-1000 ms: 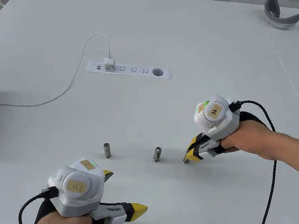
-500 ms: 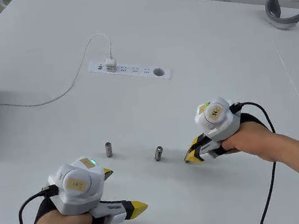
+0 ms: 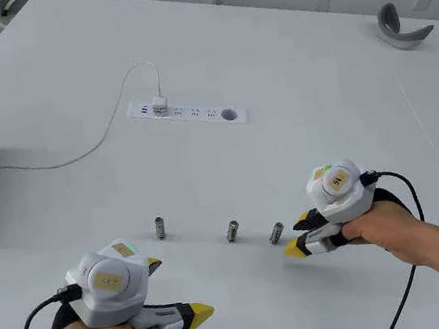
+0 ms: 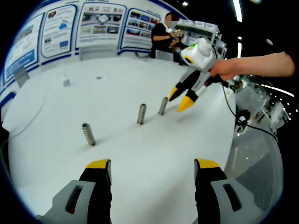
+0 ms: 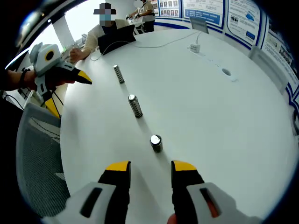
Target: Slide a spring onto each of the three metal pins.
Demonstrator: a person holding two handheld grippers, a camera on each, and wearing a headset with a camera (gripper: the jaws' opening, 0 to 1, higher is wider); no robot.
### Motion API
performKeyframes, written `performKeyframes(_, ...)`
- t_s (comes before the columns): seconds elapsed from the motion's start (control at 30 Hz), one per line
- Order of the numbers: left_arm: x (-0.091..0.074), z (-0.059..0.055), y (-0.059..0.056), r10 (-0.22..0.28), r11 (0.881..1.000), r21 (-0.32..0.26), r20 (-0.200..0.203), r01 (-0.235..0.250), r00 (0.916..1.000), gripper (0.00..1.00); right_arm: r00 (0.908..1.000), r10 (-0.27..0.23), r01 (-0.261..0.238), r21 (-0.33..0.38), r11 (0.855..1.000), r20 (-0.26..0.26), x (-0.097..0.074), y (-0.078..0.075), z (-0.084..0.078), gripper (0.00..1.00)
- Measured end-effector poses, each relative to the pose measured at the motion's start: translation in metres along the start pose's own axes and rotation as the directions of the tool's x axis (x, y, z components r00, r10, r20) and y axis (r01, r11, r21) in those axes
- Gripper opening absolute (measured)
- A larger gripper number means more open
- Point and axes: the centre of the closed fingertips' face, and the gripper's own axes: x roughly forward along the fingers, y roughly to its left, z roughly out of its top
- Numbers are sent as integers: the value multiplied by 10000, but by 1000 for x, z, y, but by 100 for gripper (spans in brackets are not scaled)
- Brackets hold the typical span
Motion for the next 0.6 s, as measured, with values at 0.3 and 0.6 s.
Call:
performKeyframes(0.3, -7, -3, 5, 30, 10000, 39, -16, -30, 10000, 74, 9966, -447, 377, 1008, 9942, 686, -1, 10, -15, 45)
performKeyframes(0.6, -14, -5, 11, 111, 9999, 77, -24, -110, 9999, 74, 9803, -995, 611, 2171, 9742, 1705, -5, 18, -15, 51)
